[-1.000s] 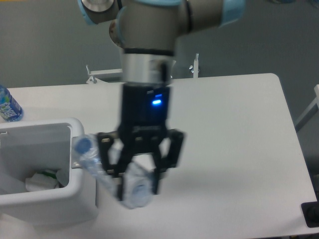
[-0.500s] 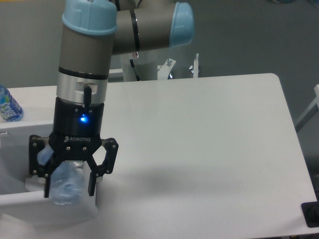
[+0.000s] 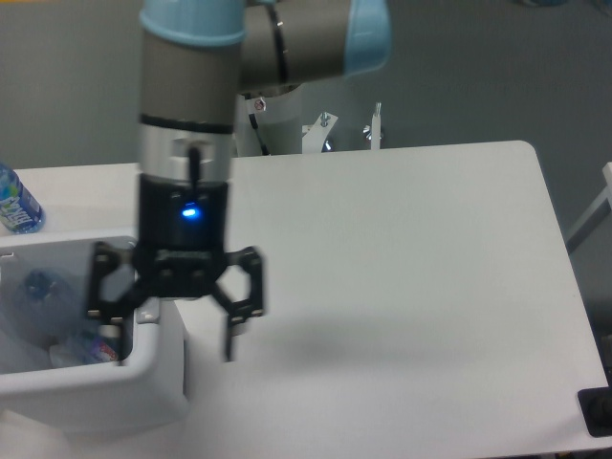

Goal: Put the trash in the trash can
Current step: 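Open the gripper to release the bottle into the bin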

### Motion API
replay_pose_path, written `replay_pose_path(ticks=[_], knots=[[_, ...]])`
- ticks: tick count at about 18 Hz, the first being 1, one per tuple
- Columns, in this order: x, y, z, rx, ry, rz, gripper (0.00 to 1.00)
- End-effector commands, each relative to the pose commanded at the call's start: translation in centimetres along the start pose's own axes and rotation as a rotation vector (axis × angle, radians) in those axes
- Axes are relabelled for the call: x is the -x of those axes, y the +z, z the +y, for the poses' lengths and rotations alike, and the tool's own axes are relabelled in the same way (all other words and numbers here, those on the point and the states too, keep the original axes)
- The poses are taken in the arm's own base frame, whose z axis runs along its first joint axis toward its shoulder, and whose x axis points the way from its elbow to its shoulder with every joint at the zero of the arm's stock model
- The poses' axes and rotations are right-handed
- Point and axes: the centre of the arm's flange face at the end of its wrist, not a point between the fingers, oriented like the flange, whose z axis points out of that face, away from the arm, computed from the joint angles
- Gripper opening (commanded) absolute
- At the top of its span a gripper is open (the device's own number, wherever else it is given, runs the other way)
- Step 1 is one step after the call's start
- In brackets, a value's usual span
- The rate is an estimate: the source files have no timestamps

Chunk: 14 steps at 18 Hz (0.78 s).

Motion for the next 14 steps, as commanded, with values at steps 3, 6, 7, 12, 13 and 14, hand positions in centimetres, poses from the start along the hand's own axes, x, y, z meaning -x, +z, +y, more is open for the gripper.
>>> replay_pose_path(ticks=[3,6,7,12,13,14], knots=[[6.0,-1.9,-0.5,0.0,0.057,-0.103,1.0],[10.4,-2.6,1.0,0.088,0.176,-0.142,1.0],[11.6,-2.9,1.5,0.112,0.206,-0.15,1.0],[17.0,-4.6,4.3,0.213,0.372,-0.208,1.0],[17.9,-4.9,4.3,0.218,0.385,-0.216,1.0],[18.7,-5.2,4.4,0.226,0.38,-0.222,1.0]])
